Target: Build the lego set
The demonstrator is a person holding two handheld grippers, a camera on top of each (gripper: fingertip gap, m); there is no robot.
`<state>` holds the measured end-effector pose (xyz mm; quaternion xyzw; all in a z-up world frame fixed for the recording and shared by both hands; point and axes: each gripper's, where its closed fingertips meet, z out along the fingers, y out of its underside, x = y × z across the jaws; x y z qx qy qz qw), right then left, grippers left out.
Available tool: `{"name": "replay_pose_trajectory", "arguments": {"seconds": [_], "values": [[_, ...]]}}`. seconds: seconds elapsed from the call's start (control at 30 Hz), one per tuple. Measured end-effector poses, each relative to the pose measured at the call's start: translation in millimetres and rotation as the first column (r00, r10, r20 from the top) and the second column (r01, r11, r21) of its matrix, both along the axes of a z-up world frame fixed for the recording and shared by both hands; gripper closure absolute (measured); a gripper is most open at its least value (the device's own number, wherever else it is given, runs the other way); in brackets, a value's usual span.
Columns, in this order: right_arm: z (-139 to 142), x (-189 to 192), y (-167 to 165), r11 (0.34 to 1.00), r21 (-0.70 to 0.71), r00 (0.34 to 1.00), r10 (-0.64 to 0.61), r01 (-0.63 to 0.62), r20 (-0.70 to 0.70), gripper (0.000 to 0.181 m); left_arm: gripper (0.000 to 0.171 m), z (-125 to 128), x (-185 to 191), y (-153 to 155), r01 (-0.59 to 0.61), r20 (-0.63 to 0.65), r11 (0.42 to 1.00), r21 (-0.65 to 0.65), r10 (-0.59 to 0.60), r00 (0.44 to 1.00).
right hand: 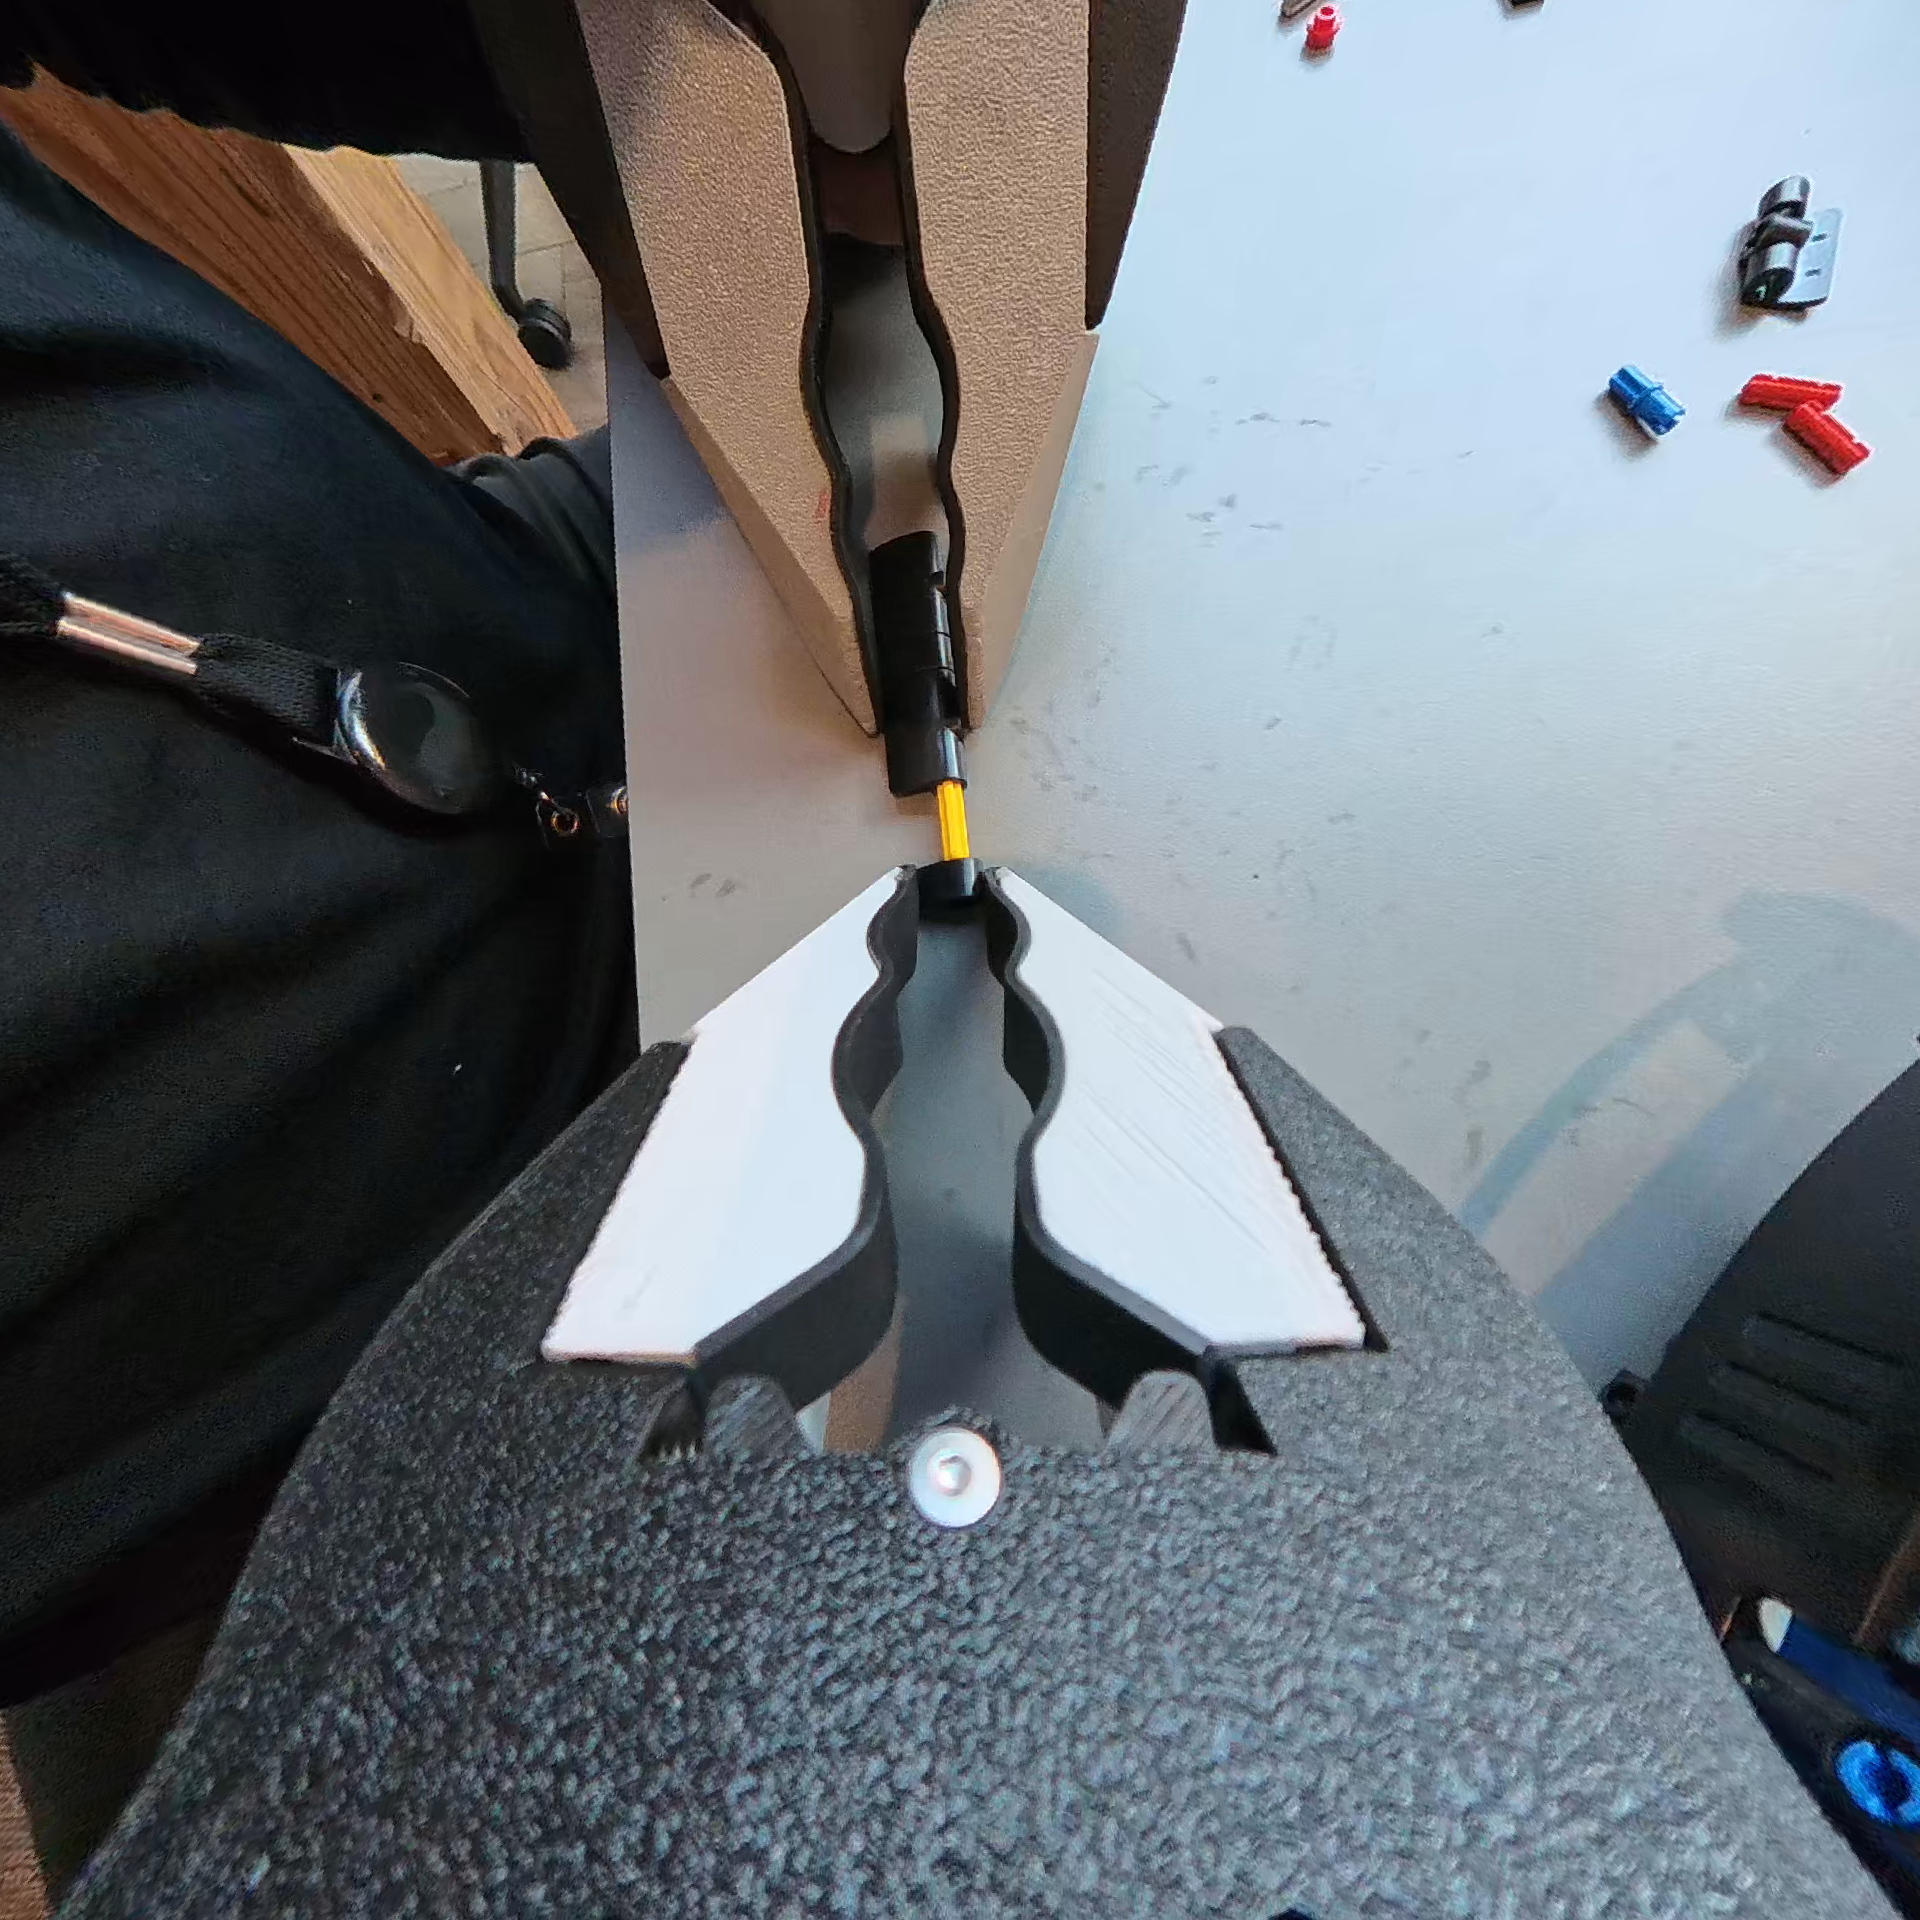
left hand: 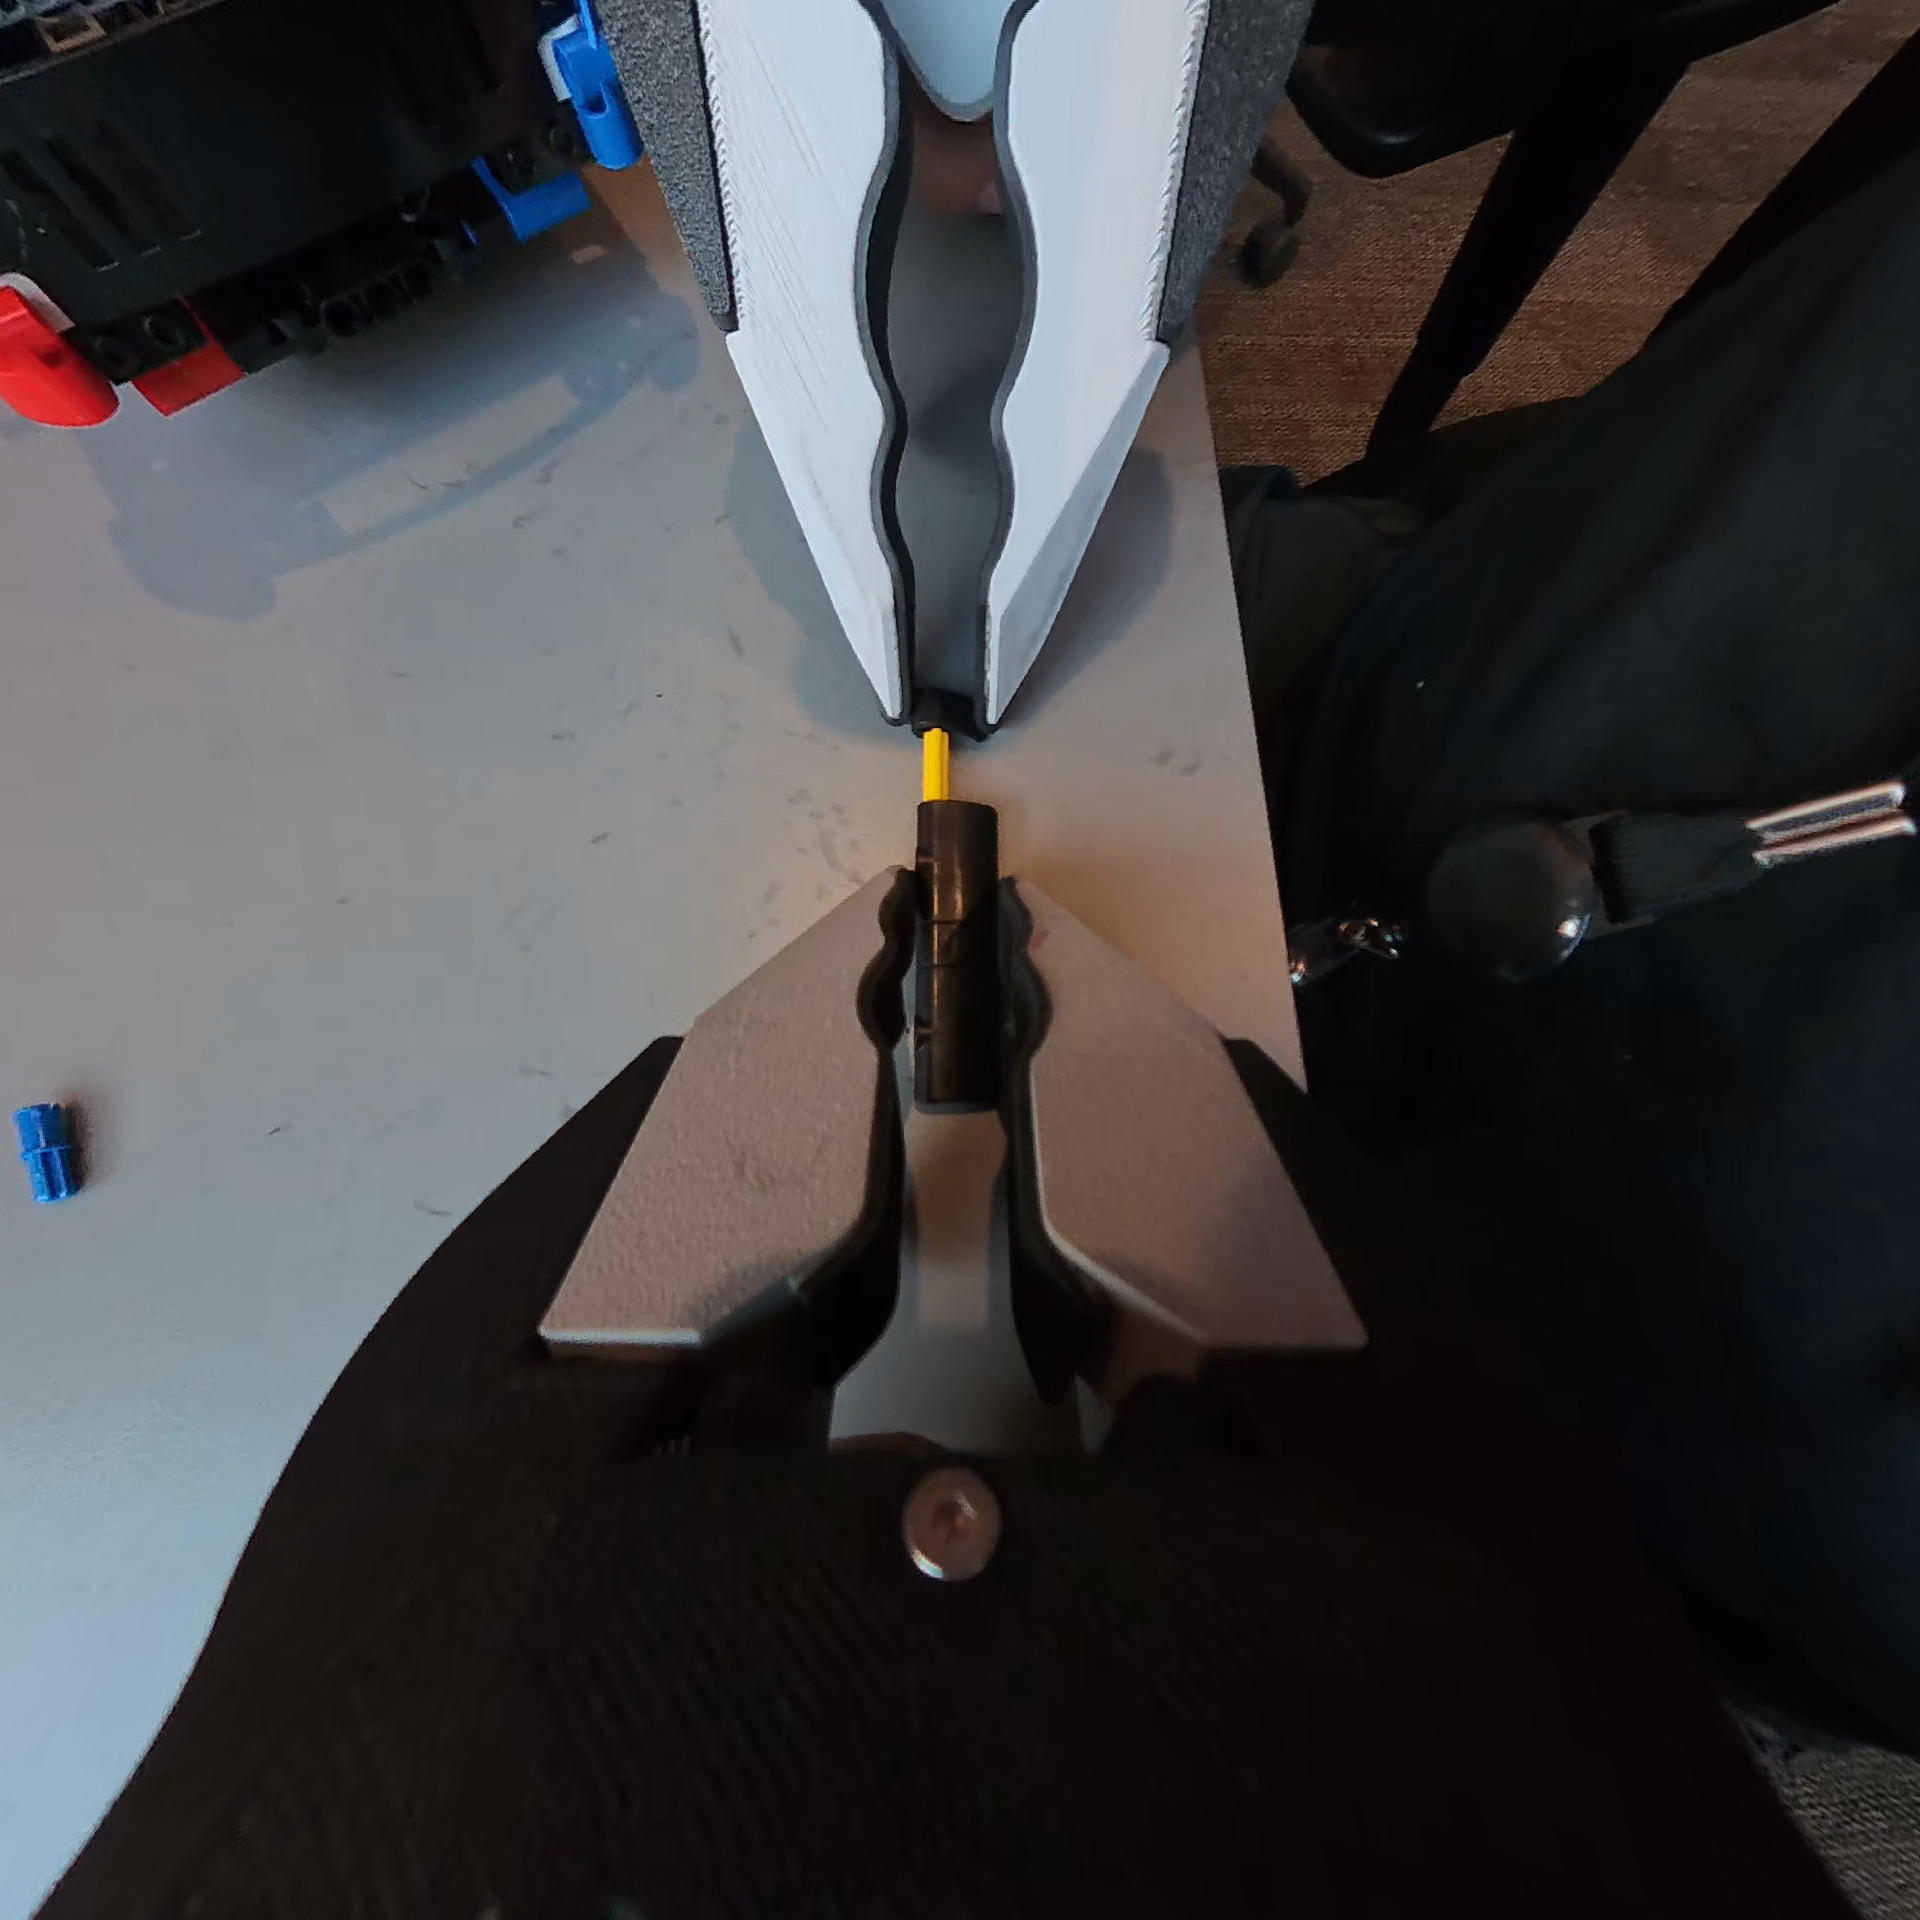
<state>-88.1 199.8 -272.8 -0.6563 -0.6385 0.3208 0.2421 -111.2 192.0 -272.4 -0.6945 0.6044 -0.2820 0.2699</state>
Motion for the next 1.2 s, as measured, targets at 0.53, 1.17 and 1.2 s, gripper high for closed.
{"name": "replay_pose_trajectory", "arguments": {"seconds": [0.53, 1.17, 1.2], "values": [[0.3, -0.3, 0.2, 1.0, -0.012, 1.0, 0.003, -0.003, -0.003, 0.169, 0.159, 0.0, 0.2, 1.9, 0.021, -0.01, 1.0, 0.008, -0.021, 1.0], [2.8, -0.7, 5.5, 0.975, 0.208, 0.997, 0.079, -0.076, -0.008, 0.169, 0.159, 0.5, -0.4, 2.8, 0.031, 0.01, 0.998, -0.055, -0.031, 0.999], [2.9, -0.2, 6.6, 0.976, 0.204, 0.997, 0.075, -0.072, -0.009, 0.169, 0.159, 0.4, -1.0, 2.9, 0.03, 0.012, 0.998, -0.047, -0.03, 0.999]]}}
